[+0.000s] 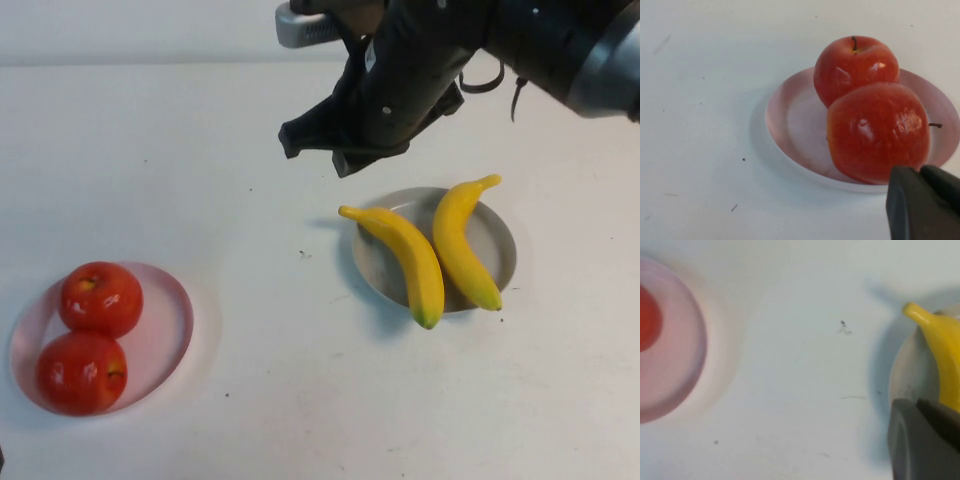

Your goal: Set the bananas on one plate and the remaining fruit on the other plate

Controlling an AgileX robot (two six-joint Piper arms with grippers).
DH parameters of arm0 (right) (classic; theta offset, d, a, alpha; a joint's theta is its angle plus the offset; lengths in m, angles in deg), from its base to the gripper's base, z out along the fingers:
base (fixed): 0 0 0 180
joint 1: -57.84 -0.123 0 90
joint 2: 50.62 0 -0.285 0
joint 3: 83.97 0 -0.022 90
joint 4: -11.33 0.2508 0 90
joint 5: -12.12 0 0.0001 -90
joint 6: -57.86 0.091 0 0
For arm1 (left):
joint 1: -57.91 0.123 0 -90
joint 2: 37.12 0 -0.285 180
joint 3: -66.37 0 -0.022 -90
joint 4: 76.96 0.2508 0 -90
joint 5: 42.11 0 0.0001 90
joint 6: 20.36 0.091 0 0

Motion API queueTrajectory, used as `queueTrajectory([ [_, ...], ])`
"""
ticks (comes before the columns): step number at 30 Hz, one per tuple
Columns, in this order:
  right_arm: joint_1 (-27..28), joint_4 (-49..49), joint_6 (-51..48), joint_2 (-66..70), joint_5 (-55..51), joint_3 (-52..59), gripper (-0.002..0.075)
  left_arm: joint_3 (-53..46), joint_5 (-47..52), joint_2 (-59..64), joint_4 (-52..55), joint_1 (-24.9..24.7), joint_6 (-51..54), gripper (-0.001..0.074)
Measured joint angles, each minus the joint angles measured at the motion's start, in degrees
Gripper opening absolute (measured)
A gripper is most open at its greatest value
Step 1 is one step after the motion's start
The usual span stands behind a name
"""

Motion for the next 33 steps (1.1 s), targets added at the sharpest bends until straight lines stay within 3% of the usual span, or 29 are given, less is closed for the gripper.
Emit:
queueTrajectory([
  [7,-0.1,7.5,-7.7,-8.9,-0.2,4.6,-0.0013,0.0,0.0,0.0,0.0,0.0,0.0,0.0004],
  [24,-0.1,-1.3,-7.5,-36.3,-0.1,34.7,-0.0015,0.0,0.0,0.0,0.0,0.0,0.0,0.0004],
  [28,1.3,-2.9,-7.5,-45.0,9.4,46.4,-0.0015,0.0,0.0,0.0,0.0,0.0,0.0,0.0004],
  [33,7.9,-2.9,-7.5,-61.6,30.0,70.6,-0.0015,0.0,0.0,0.0,0.0,0.0,0.0,0.0004],
])
